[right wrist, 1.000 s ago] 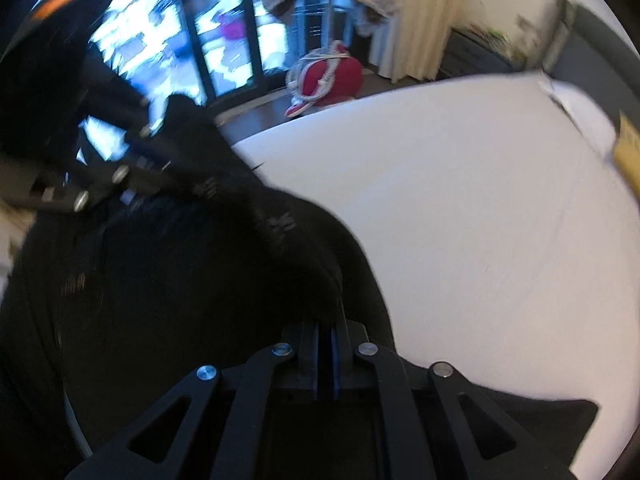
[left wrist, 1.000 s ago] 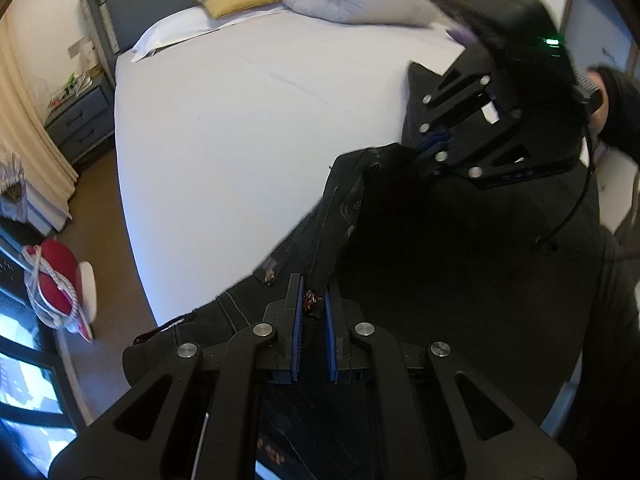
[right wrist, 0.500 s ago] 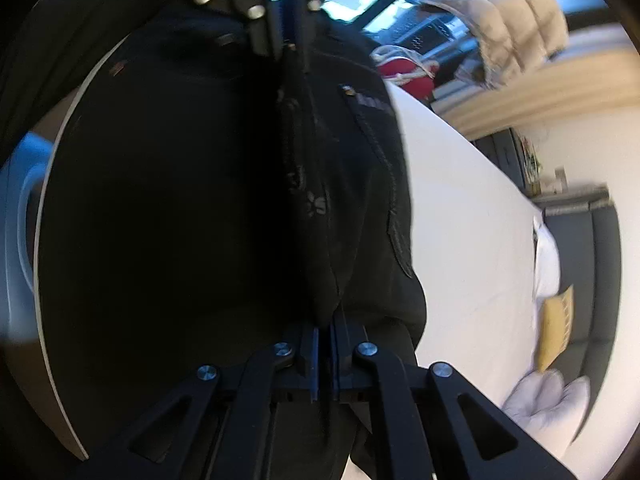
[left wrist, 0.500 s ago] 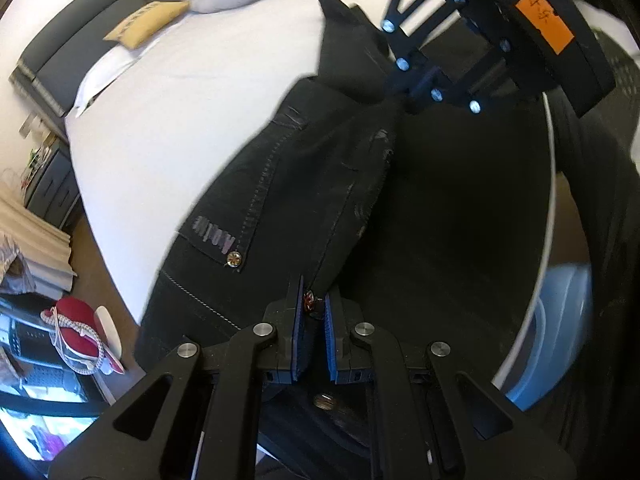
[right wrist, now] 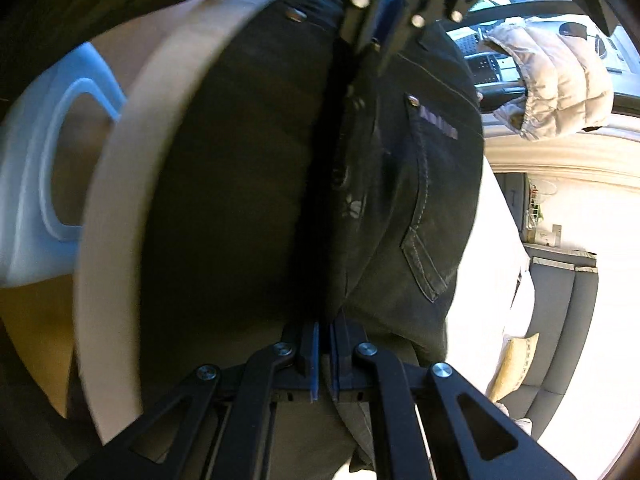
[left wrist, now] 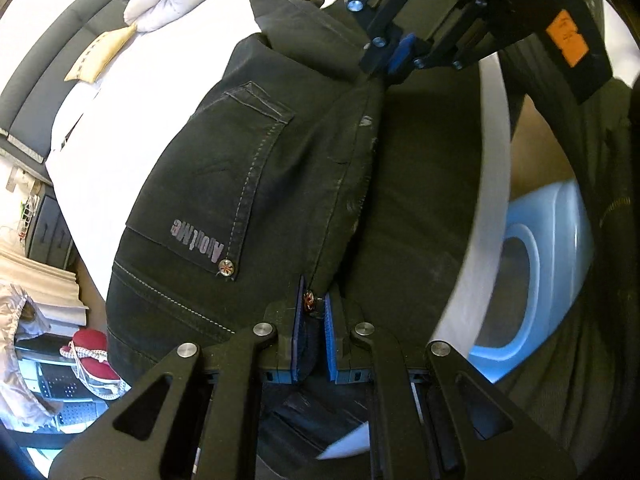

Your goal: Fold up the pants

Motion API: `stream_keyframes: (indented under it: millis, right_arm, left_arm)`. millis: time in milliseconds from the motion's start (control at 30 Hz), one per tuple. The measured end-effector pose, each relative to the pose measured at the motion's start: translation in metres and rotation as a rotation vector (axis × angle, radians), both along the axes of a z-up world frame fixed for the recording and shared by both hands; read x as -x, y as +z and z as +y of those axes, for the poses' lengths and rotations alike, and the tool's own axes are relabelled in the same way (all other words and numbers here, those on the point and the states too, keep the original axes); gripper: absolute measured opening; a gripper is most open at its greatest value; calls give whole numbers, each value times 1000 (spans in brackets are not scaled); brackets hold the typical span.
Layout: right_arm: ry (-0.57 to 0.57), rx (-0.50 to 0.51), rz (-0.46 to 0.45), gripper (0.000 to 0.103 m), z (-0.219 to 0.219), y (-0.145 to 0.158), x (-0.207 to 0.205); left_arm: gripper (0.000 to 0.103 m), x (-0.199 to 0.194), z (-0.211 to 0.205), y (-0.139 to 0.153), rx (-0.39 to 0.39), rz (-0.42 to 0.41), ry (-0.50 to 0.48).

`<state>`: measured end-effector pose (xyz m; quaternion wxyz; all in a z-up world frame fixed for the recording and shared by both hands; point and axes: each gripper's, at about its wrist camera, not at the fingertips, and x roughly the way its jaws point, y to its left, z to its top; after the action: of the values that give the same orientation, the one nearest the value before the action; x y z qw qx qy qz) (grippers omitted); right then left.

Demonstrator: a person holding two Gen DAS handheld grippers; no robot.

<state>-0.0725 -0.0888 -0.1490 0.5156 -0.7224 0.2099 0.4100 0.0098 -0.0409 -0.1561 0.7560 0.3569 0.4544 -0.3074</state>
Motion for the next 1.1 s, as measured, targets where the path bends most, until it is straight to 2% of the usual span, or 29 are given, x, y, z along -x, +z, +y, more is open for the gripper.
stream_keyframes:
  millis: [133,367,633,800,933,1000,1033,1100]
  right_arm:
    - [2,11,-18,6,-2,-4,10]
    - [-14,7,-33,6,2,4,25]
    - [-56,-9,-33,6,6,9,39]
    - [-88,-5,-29,7,9,-2,42]
    - [-115,-8,-28,8,11,-11,43]
    - [-129,-16,-26,9,10,-13,48]
    - [-140,-21,-23,9,9,-15,51]
    - [-157,-32,-16,9,7,-16,54]
  left_arm:
    - [8,6,-5,1,-1,-1,-1]
    - [8,24,2,6,-39,2,-71]
    - [8,40,4,7,-59,4,-71]
    - [9,41,8,5,-67,9,-58]
    - [9,45,9,-1,-70,-29,-54]
    - [13,48,11,1,-58,-38,-40]
    - [15,48,15,3,-52,-23,-27]
    - [27,47,25,8,-42,45,5]
